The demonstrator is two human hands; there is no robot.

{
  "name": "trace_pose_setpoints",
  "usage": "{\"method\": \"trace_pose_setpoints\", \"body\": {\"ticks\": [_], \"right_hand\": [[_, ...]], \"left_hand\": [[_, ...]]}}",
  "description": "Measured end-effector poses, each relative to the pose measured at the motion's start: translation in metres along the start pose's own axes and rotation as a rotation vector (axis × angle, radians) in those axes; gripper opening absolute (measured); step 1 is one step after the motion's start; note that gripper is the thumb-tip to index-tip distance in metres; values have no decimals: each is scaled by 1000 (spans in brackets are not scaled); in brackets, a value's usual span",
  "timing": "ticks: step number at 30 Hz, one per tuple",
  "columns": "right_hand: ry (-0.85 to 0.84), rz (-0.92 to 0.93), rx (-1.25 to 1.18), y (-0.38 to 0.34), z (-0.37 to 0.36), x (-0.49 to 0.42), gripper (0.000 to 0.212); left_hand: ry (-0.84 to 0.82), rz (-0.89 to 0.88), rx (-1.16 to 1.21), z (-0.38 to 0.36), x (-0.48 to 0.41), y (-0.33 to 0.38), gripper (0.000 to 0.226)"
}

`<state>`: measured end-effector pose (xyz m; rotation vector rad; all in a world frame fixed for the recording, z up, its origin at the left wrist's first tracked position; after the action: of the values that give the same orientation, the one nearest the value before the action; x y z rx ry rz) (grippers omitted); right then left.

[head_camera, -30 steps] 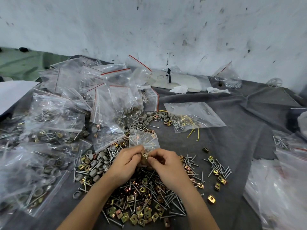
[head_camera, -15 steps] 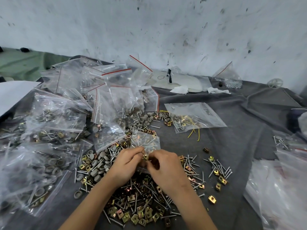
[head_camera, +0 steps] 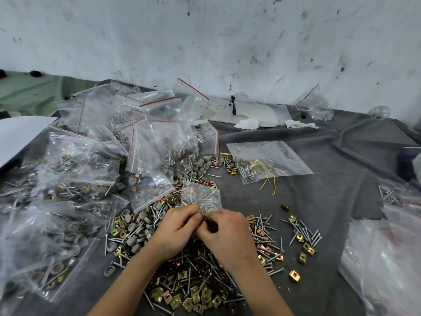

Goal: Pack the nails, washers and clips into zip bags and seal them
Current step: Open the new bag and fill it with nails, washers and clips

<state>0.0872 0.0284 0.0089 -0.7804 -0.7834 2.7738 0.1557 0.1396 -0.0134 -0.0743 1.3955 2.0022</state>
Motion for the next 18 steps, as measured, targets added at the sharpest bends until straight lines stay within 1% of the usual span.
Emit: {"method": "trace_pose_setpoints", "body": {"ticks": [4,6,11,15,18], "right_hand": [[19,-96,-18,2,-3,2,33],[30,-142,-41,3,-4,3,33],[40,-217,-127,1,-4,3,37],[64,-251,-195,1,-6,2,37],[95,-256,-175,-1,-8,2,33]], "left_hand": [[-21,-10,-16,-1,0,0,26],[-26,-8,-22,-2,-1,2,22],[-32,69,17,-1,-3,-1,26],[-46,107,43,0,-4,0,22],[-49,145,78,1,-5,1,23]]}}
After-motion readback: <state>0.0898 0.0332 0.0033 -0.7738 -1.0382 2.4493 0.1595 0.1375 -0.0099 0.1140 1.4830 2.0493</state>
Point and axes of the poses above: each hand's wrist, its own x-axis away from the middle knuckle, its own z-axis out of the back of the hand, y = z × x, the point moved 3 cm from there along -x, towards the middle knuckle, and after that the axes turned 8 degrees about y, right-handed, at the moved point
